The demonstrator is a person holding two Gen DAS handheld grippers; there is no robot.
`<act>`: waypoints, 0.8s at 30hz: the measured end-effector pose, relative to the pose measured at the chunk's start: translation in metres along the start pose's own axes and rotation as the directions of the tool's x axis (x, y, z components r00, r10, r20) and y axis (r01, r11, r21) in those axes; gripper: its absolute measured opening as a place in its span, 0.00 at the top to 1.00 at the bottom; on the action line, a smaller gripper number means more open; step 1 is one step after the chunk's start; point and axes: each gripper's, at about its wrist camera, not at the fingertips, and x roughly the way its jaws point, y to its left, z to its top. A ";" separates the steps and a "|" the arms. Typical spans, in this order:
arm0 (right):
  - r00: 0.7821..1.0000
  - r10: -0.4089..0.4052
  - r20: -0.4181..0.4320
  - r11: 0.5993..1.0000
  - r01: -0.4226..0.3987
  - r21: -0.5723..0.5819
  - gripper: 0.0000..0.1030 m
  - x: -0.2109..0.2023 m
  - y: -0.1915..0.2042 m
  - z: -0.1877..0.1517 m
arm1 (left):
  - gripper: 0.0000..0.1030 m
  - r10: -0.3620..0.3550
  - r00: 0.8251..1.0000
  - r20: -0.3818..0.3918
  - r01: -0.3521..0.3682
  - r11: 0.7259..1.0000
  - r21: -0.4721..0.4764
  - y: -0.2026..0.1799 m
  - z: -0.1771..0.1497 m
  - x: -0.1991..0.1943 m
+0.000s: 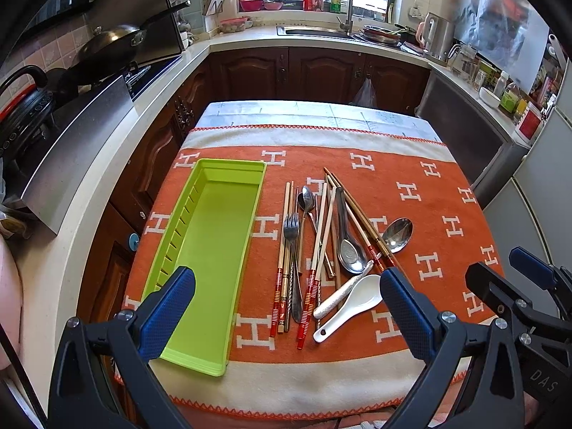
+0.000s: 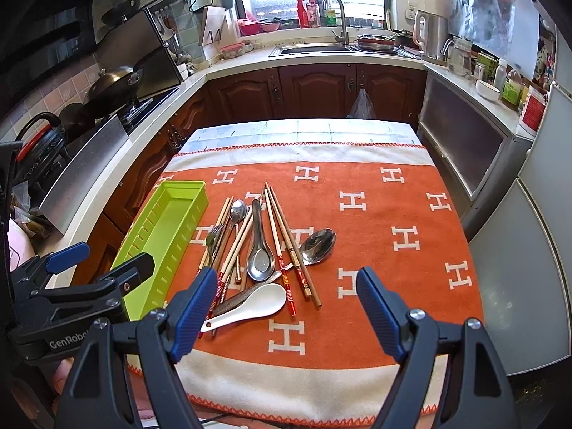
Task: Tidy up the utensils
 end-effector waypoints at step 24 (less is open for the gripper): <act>0.999 0.031 0.009 0.999 -0.032 0.015 0.22 0.001 -0.004 -0.001 | 0.01 0.010 1.000 -0.012 -0.010 1.000 0.001 -0.005 0.000 0.005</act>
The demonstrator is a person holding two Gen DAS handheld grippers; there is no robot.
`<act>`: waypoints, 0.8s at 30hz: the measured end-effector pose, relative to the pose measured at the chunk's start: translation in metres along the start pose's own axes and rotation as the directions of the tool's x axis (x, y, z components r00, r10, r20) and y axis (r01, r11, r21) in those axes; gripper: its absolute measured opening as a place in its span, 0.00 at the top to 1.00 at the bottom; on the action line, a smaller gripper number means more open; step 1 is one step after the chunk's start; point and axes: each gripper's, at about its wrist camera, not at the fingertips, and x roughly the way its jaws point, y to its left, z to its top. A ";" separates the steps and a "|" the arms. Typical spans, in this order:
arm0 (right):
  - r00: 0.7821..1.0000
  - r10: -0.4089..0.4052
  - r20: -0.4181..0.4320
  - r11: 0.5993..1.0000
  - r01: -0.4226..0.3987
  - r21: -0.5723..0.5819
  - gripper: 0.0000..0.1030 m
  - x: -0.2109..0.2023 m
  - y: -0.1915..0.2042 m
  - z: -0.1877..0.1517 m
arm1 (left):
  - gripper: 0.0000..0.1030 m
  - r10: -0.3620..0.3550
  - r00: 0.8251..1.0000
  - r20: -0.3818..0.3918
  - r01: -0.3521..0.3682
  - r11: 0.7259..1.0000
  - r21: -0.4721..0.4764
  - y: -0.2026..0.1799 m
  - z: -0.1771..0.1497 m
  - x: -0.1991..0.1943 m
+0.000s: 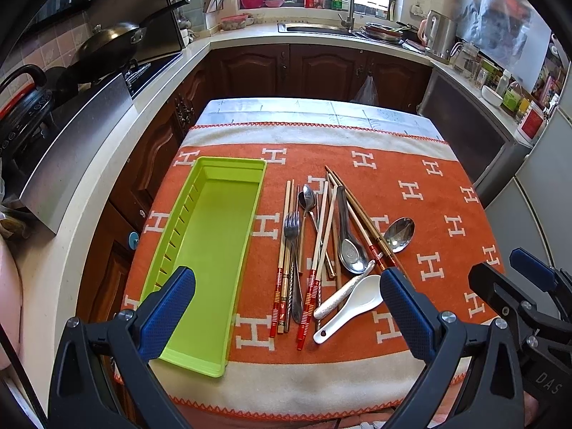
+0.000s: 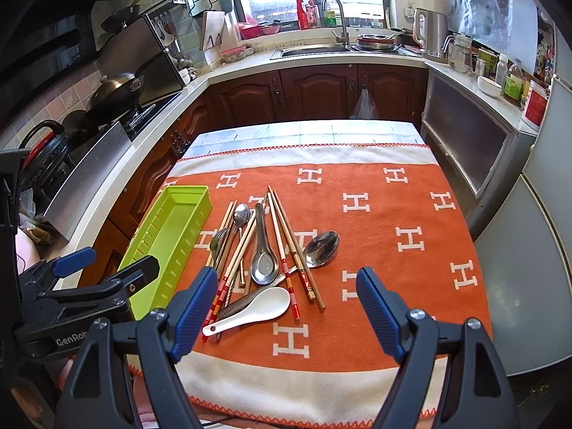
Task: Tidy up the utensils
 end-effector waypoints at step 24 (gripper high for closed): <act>1.000 0.029 0.009 1.000 -0.029 0.010 0.24 0.001 -0.002 0.003 | 0.01 -0.001 1.000 -0.022 0.000 1.000 -0.015 0.001 0.002 0.008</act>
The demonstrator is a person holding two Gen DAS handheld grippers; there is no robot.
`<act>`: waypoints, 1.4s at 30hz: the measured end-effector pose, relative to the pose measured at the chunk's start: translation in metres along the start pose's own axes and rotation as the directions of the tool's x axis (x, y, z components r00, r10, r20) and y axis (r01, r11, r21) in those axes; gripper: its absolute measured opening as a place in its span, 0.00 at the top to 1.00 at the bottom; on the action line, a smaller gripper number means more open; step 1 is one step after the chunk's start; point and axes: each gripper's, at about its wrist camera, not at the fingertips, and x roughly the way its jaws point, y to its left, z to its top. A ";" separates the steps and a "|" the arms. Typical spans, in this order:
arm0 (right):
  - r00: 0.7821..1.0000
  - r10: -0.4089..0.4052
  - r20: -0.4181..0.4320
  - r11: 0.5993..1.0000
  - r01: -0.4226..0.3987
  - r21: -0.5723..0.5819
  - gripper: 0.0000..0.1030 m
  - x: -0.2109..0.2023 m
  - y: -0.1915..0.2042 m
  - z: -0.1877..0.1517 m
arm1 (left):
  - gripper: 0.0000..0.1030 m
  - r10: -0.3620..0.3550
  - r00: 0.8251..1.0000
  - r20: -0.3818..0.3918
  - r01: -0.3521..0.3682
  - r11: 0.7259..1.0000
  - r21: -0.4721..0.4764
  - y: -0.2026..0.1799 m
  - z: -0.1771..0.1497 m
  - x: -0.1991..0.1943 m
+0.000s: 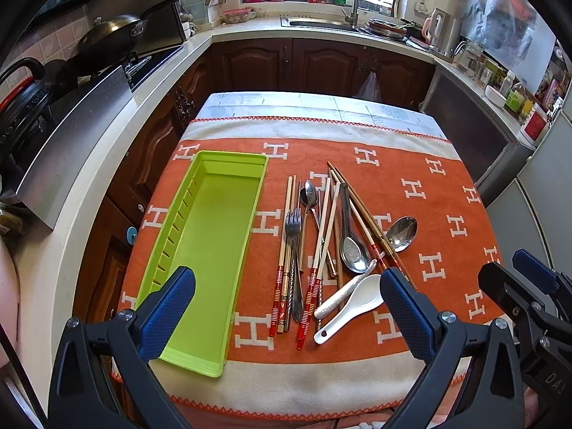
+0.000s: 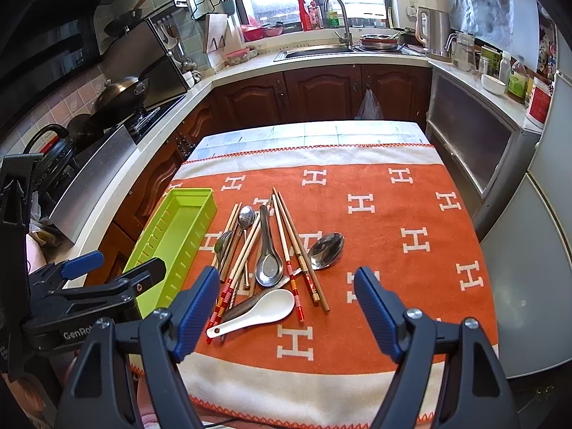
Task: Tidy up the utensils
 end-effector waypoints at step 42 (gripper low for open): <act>0.950 0.202 -0.237 0.979 -0.199 0.037 0.78 0.153 -0.052 0.047 | 0.87 -0.179 0.950 -0.257 0.201 0.978 0.060 -0.001 0.033 0.169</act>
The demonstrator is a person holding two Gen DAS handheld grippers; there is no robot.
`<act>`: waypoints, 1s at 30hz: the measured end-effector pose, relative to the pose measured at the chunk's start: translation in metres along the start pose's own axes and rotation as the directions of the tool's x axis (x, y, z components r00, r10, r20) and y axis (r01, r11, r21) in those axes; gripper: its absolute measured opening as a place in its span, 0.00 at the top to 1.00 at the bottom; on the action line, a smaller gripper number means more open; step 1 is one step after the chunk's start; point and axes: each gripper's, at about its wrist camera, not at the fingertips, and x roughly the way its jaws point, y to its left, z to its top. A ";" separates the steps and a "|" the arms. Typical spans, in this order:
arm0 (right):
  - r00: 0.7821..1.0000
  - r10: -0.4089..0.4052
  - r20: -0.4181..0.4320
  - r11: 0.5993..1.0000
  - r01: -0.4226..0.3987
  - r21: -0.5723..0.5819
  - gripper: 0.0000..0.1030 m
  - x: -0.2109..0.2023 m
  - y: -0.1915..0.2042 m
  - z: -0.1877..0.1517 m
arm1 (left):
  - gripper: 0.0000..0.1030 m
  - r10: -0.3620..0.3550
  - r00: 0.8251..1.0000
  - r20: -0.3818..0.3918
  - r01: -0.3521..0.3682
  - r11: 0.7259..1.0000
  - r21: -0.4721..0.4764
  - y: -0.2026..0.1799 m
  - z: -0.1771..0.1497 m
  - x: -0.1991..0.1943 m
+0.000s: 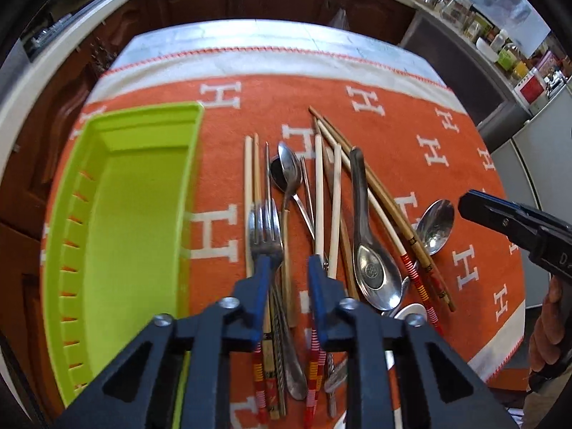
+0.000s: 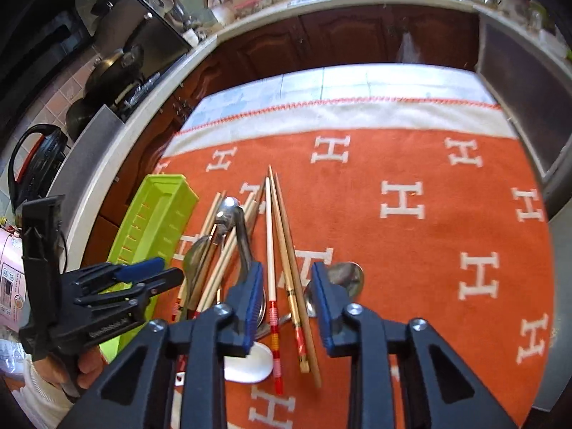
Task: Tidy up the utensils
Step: 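Lower and close the left tool on a red-striped chopstick while the right tool grasps a brown chopstick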
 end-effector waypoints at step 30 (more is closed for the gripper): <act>0.983 -0.095 -0.155 0.972 0.058 -0.229 0.93 0.086 0.017 0.012 | 0.90 -0.033 0.999 -0.039 0.036 0.996 0.080 -0.012 0.000 0.014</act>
